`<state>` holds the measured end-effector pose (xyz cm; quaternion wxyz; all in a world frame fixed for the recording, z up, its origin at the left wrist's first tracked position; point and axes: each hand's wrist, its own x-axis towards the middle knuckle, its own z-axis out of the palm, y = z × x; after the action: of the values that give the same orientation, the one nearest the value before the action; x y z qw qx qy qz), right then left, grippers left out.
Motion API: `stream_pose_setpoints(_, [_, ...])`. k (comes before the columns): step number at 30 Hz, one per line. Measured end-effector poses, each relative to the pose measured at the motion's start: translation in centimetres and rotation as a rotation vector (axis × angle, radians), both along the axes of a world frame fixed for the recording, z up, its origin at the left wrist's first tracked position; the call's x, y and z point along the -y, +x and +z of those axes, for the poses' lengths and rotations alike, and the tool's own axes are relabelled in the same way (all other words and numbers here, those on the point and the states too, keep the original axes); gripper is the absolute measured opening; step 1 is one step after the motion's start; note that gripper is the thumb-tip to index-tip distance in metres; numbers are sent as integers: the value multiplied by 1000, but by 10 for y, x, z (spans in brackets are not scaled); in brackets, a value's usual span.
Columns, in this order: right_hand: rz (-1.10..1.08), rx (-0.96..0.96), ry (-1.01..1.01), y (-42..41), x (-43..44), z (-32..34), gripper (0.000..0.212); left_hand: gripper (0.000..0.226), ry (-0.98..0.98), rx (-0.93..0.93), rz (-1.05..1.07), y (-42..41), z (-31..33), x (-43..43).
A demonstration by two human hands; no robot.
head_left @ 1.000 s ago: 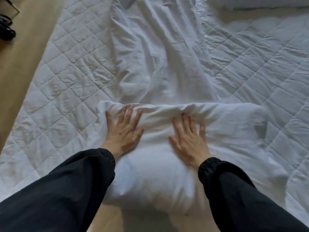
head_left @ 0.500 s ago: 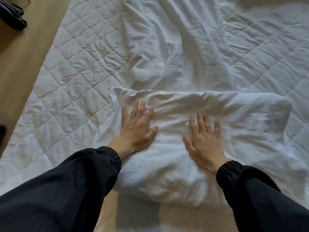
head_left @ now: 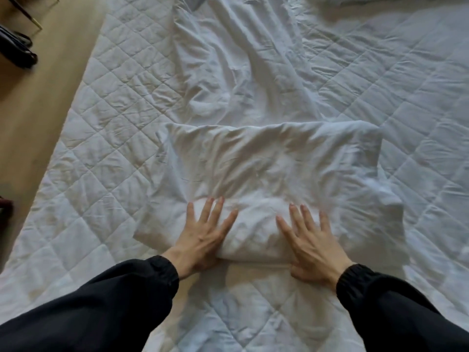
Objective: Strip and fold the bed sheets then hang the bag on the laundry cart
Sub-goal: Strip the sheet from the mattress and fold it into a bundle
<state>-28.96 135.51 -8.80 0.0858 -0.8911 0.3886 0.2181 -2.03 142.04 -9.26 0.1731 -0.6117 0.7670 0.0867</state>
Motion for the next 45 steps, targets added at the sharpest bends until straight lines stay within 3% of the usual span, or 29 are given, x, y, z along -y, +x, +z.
stream_pose_setpoints(3, [-11,11,-74,-5,-1,-1,106,77,-32,-9,93,-9,8,12])
stream_pose_setpoints(7, [-93,60,-243,-7,13,13,39,54,-79,-135,222,-15,18,23])
stream_pose_setpoints(12, [-244,167,-266,-4,12,50,21,51,-105,-192,253,-22,32,14])
stream_pose_setpoints(21, [-253,69,-107,-15,-82,100,26,74,-46,-223,280,-43,60,-94])
stream_pose_setpoints(25, [-220,-38,-16,-20,-151,100,34,72,-3,-283,247,-45,59,-171])
stream_pose_setpoints(29, [-154,-84,47,-24,-191,112,33,57,89,-321,267,-47,73,-215])
stream_pose_setpoints(37, [-164,-61,-60,-18,-177,149,27,23,-81,-174,193,-29,128,-188])
stream_pose_setpoints(45, [-245,-10,-287,1,-100,177,25,12,-276,-129,179,0,178,-93])
